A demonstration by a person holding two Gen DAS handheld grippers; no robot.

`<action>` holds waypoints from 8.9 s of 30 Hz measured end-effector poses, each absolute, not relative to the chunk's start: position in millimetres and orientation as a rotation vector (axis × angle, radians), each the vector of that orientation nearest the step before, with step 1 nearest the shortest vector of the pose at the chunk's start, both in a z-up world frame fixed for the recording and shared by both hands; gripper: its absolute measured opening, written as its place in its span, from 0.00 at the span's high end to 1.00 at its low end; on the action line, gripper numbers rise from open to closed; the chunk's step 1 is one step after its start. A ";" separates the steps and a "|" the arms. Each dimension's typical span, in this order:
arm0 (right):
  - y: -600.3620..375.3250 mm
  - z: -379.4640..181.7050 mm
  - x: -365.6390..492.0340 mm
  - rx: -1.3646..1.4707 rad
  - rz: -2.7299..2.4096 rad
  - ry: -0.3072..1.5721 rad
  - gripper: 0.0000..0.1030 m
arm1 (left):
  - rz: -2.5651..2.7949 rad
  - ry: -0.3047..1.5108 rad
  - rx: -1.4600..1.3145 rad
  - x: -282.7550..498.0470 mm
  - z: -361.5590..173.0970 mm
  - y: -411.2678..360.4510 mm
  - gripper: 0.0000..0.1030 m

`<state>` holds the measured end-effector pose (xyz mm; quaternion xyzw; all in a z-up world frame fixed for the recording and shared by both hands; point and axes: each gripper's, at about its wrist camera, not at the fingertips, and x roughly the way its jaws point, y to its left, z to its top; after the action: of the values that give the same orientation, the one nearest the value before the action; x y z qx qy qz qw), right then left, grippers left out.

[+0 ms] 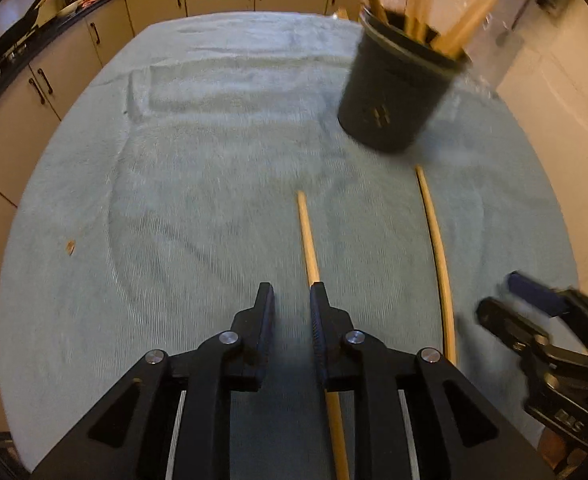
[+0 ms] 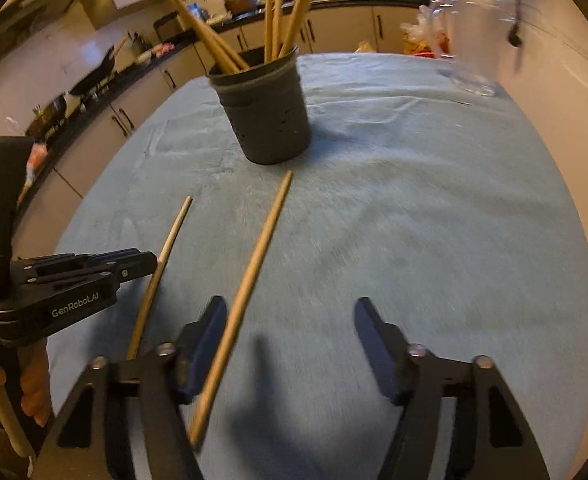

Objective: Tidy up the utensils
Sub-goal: 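Lift the left tool's chopstick while the right tool closes on the last chopstick, then raise both held chopsticks upright and carry them toward the utensil holder, then lower the left tool's chopstick into the holder while the right tool inserts its chopstick, then open both tools to release the chopsticks and pull them back from the holder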

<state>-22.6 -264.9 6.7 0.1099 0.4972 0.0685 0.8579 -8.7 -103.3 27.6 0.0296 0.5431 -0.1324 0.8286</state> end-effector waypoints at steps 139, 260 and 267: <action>-288.3 203.5 -140.3 0.172 0.130 0.423 0.94 | -0.266 0.558 0.159 -122.4 213.0 -105.2 0.95; -310.6 174.3 62.9 0.290 0.065 0.502 0.59 | -0.299 0.715 -0.010 41.1 188.7 -116.7 0.46; -305.6 192.2 30.4 0.274 0.061 0.484 0.47 | -0.289 0.711 -0.047 13.3 194.2 -100.0 0.40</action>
<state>30.4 -305.6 192.2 0.1353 0.2389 0.0301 0.9611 13.3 -100.0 194.2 -0.0231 0.3468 -0.1411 0.9270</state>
